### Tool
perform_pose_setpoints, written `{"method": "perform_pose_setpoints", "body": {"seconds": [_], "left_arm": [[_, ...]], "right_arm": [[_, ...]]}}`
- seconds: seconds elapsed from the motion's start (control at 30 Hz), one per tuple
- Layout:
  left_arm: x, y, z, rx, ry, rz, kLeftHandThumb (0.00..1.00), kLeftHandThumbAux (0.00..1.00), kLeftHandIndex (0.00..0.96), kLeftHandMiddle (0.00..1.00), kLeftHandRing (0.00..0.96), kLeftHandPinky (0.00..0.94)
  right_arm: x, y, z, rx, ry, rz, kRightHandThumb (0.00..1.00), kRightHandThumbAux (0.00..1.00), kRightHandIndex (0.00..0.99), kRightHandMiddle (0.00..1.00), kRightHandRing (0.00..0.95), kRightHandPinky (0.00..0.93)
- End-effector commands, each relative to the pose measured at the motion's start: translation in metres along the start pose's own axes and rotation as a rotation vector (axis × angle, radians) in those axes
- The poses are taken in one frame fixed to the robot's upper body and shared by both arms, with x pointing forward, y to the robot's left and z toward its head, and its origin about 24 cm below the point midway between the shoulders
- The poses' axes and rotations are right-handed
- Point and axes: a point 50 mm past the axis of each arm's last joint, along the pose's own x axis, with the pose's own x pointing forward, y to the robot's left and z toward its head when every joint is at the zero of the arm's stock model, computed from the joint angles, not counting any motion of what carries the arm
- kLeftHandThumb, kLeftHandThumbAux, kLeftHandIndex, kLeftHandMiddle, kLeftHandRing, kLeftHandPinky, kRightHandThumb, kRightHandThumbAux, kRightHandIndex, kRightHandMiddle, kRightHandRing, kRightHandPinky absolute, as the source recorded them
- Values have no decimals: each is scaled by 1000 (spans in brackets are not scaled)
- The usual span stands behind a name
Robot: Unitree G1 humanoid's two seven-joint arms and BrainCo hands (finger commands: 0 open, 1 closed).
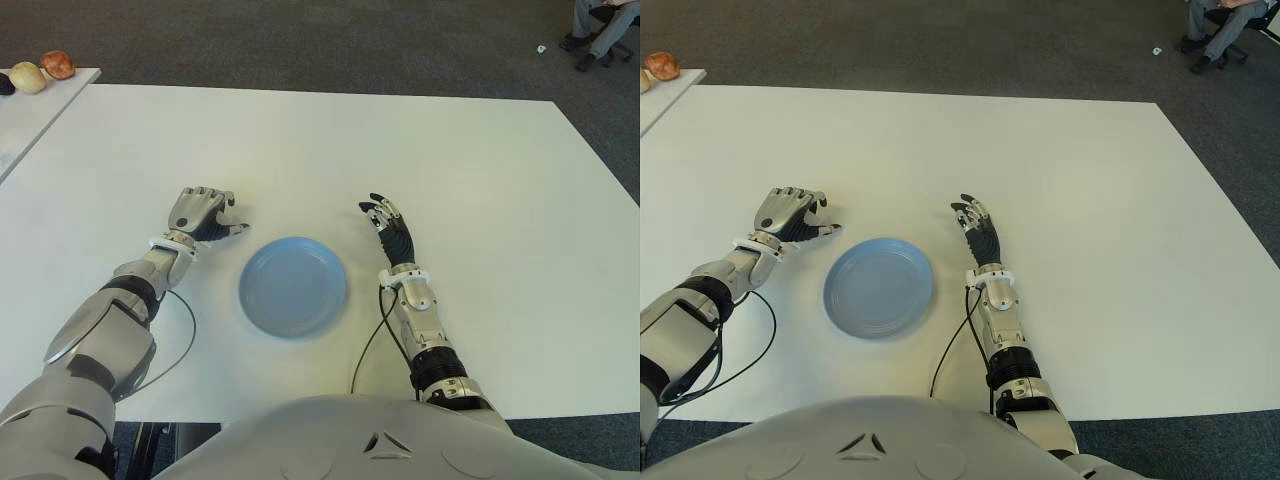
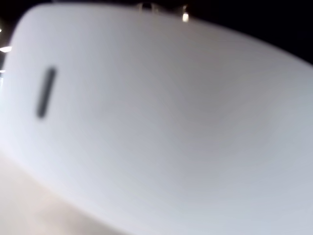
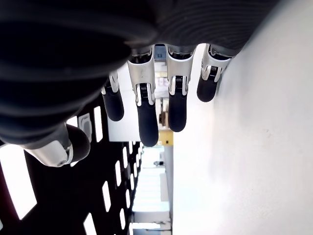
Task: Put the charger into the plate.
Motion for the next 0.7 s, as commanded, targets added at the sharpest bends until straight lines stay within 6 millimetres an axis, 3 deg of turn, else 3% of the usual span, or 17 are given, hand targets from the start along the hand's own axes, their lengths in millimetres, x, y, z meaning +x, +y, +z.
{"method": "perform_pose_setpoints", "body": {"seconds": [0.03, 0.7], "left_arm": [[-16, -22, 11, -20, -35, -105, 734, 702, 443, 859, 859, 851], [-6, 5, 6, -178, -51, 44, 750, 698, 441, 889, 876, 849]], "right_arm": [[-14, -1, -24, 11, 126, -14, 0, 450, 166, 309, 214, 26], [-13, 0, -24, -3, 120, -22, 0, 484, 195, 332, 229, 52]]}}
